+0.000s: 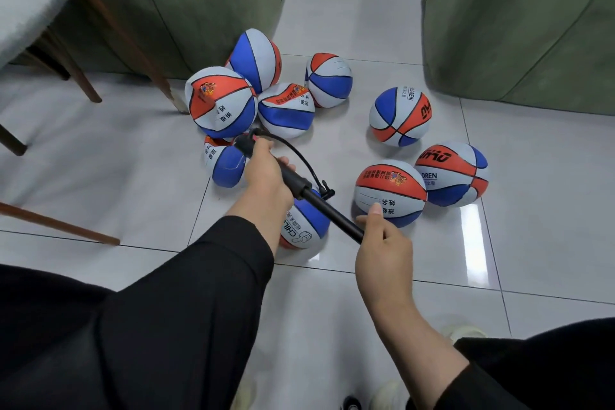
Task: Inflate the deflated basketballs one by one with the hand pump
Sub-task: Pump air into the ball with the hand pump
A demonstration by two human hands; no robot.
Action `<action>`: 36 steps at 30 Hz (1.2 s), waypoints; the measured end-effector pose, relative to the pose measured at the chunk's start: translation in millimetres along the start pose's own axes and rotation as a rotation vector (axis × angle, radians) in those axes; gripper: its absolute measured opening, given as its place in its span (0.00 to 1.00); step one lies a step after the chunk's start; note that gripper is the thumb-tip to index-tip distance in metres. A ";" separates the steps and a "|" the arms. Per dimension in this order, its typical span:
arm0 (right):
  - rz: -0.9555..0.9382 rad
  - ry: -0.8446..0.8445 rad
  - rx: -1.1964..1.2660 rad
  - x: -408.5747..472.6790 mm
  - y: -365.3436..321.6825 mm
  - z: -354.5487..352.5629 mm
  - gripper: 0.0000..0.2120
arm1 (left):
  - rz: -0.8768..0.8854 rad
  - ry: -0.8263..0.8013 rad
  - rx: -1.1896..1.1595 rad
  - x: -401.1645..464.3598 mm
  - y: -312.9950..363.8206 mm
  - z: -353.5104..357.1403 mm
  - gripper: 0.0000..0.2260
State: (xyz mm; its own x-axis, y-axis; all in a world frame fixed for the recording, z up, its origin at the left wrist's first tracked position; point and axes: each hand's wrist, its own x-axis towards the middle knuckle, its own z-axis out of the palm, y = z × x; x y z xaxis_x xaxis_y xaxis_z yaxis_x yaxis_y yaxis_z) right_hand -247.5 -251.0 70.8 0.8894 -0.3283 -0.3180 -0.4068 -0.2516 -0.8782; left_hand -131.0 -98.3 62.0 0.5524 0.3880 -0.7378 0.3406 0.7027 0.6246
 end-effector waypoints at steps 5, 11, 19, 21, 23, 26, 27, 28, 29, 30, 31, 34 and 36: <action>-0.003 0.046 0.005 6.2 -4.0 5.9 0.23 | -0.033 -0.023 -0.014 -21.7 -30.9 7.0 0.08; 0.031 0.038 -0.008 9.9 -0.6 21.7 0.25 | 0.017 0.009 0.018 -48.2 -58.7 6.7 0.08; -0.053 -0.038 -0.100 8.6 -9.1 20.9 0.27 | -0.060 -0.014 0.011 -40.7 -39.6 7.5 0.08; -0.047 -0.028 -0.069 7.0 -9.6 14.9 0.27 | -0.049 -0.011 0.016 -32.2 -26.3 8.7 0.06; -0.036 -0.022 -0.043 4.0 -9.0 6.9 0.26 | -0.035 0.006 -0.001 -19.7 -13.2 5.7 0.06; -0.052 -0.031 -0.061 1.3 -7.4 0.9 0.24 | -0.031 -0.004 -0.019 -5.6 0.3 1.0 0.06; -0.053 -0.028 -0.062 1.3 -7.7 0.6 0.24 | -0.032 -0.014 -0.018 -3.7 1.8 1.3 0.06; -0.051 -0.023 -0.061 1.4 -8.0 0.7 0.24 | -0.033 -0.020 -0.010 -3.7 1.1 2.8 0.06; -0.047 -0.018 -0.060 1.6 -8.9 1.3 0.24 | -0.037 -0.023 -0.003 -5.6 -1.3 4.5 0.07; -0.044 -0.011 -0.060 2.1 -9.7 2.0 0.24 | -0.046 -0.025 -0.003 -8.5 -5.4 6.3 0.07; -0.043 -0.002 -0.061 2.9 -10.3 3.1 0.24 | -0.057 -0.030 -0.009 -12.3 -10.4 8.0 0.07; -0.034 0.021 -0.073 8.9 -10.7 7.0 0.25 | -0.076 -0.034 -0.017 -25.2 -31.5 12.1 0.08; -0.018 0.022 -0.088 13.5 -9.8 11.5 0.26 | -0.040 -0.022 -0.010 -32.8 -45.8 13.7 0.09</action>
State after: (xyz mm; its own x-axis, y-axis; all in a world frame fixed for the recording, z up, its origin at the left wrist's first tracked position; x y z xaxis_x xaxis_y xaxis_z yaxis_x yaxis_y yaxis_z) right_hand -229.1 -242.5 71.0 0.8925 -0.3423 -0.2936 -0.4083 -0.3367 -0.8485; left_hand -154.3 -151.4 61.1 0.5550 0.3469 -0.7561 0.3550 0.7232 0.5924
